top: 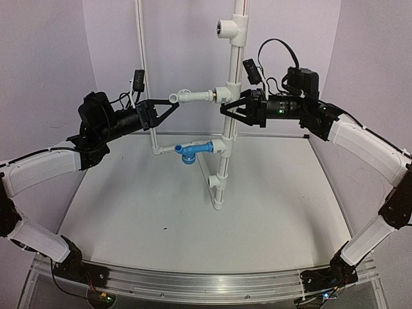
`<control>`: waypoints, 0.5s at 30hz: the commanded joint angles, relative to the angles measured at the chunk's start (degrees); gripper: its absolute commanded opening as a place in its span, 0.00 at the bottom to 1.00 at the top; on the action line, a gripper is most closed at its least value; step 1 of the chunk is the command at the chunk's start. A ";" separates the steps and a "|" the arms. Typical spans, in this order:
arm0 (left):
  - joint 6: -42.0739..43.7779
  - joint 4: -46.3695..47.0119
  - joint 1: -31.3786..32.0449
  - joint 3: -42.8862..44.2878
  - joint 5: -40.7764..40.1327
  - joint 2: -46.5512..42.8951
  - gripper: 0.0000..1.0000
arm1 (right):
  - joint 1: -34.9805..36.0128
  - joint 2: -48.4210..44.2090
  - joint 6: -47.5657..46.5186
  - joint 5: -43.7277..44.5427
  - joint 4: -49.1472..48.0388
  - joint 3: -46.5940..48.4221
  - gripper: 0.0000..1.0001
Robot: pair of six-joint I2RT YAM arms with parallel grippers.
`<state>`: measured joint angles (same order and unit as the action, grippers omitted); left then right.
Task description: Install the water faucets
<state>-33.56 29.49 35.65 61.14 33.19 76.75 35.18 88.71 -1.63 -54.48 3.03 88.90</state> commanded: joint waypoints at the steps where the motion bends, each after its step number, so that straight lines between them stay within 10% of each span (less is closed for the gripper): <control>1: -4.24 0.85 0.02 1.03 4.81 -0.93 0.13 | -0.10 -1.26 7.14 0.24 1.19 1.16 0.00; 15: -8.09 5.04 1.09 4.36 7.39 5.57 0.14 | -0.07 -1.89 7.08 -0.35 1.19 0.70 0.00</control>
<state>-39.89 30.20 36.07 61.99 39.05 80.18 35.18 88.71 -1.61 -54.46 3.03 88.90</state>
